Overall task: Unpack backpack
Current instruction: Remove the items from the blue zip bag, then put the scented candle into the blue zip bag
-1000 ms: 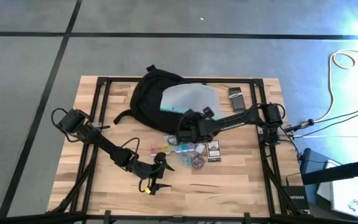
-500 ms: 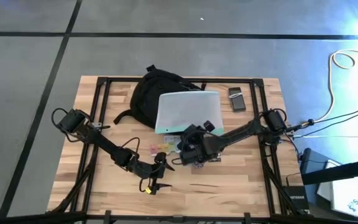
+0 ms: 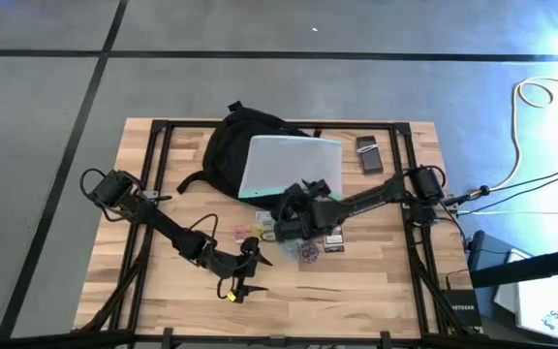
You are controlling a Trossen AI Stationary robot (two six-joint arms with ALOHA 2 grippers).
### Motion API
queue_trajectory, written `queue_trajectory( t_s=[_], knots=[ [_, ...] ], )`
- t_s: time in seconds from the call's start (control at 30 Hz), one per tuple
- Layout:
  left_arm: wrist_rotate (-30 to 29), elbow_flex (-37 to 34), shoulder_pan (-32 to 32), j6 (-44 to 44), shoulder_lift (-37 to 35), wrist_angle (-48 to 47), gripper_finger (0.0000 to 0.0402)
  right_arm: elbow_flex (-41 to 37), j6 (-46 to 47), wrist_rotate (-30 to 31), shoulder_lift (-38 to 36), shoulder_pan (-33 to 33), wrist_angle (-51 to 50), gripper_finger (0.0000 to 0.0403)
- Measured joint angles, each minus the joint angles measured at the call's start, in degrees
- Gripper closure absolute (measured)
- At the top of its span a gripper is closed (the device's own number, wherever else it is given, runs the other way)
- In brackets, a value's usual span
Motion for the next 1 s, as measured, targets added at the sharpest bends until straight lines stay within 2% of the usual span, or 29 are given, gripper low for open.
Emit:
queue_trajectory(
  t_s=[0.17, 0.3, 0.4, 0.53, 0.77, 0.87, 1.0],
  knots=[
    [0.45, 0.00, -0.02, 0.02, 0.00, -0.67, 0.0086, 0.00, -1.14, -8.09, 0.00, -1.77, 0.18, 0.0075],
    [1.03, 0.00, -0.02, 0.39, 0.00, -0.90, 0.0086, 0.00, -6.58, -16.31, -0.02, -0.46, 2.24, 0.0075],
    [1.04, 0.00, -0.04, 0.43, -0.02, -0.96, 0.0086, 0.00, -11.98, -19.53, -0.64, 1.10, 4.08, 0.0075],
    [0.83, 0.00, 0.00, 0.63, 0.00, -1.01, 0.0086, 0.00, -16.22, -15.06, -2.58, 4.39, 2.85, 0.0075],
    [0.68, 0.00, 0.00, 0.67, 0.00, -1.83, 0.0086, 0.00, -16.60, -15.03, -5.42, 4.22, 2.75, 0.0079],
    [0.68, 0.00, -0.02, 0.82, -0.02, -2.03, 0.0086, -0.02, -19.22, -15.78, -6.55, 4.38, 3.56, 0.0080],
    [-0.11, 0.00, -0.04, 2.09, -0.02, -3.81, 0.0086, -2.84, -21.87, -20.07, -8.57, 5.84, 9.11, 0.0090]
  ],
)
